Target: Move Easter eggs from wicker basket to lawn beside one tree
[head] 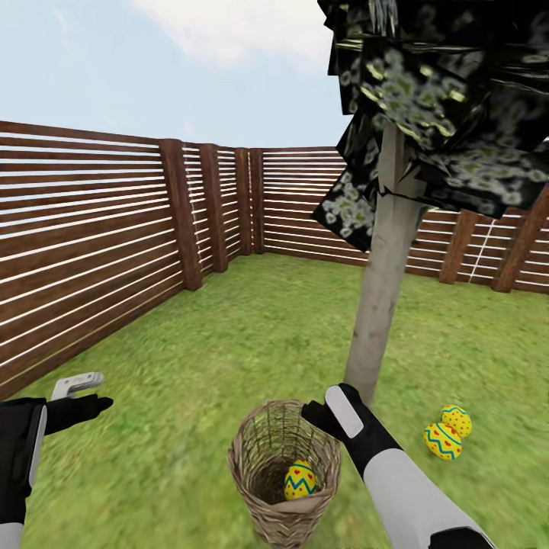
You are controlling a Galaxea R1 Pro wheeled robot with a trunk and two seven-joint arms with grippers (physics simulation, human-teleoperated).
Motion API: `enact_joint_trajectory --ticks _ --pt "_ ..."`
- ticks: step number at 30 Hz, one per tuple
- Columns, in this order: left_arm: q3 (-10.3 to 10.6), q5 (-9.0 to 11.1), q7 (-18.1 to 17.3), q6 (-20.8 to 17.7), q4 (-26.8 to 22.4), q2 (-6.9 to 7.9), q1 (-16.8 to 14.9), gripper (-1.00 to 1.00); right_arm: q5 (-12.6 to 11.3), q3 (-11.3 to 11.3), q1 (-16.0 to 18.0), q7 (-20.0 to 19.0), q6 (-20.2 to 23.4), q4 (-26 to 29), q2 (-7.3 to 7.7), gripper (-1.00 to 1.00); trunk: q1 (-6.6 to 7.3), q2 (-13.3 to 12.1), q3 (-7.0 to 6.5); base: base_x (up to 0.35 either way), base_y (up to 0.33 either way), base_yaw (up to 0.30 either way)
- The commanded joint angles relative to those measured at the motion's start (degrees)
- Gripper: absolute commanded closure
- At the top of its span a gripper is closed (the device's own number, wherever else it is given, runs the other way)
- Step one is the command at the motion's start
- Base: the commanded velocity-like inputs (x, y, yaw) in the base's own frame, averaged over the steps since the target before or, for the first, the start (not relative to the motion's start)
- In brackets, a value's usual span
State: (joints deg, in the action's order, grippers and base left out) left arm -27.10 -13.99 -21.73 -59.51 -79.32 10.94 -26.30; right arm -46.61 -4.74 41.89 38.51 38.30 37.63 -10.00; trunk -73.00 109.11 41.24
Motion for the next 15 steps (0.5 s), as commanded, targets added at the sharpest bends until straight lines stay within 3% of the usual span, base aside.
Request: enact_joint_trajectory --ticks 1,15 --pt "-0.06 -0.60 -0.60 -0.15 -0.05 0.00 -0.05 -1.00 -0.44 -0.12 0.03 0.52 0.08 0.07 0.00 -1.00 0.01 0.03 0.06 0.000 0.124 -0.019" --pt "-0.07 -0.60 -0.60 -0.10 -0.05 -0.02 -0.05 -1.00 -0.41 -0.19 0.03 0.51 0.02 0.07 0.00 -1.00 0.01 0.03 0.06 0.035 0.117 -0.026"
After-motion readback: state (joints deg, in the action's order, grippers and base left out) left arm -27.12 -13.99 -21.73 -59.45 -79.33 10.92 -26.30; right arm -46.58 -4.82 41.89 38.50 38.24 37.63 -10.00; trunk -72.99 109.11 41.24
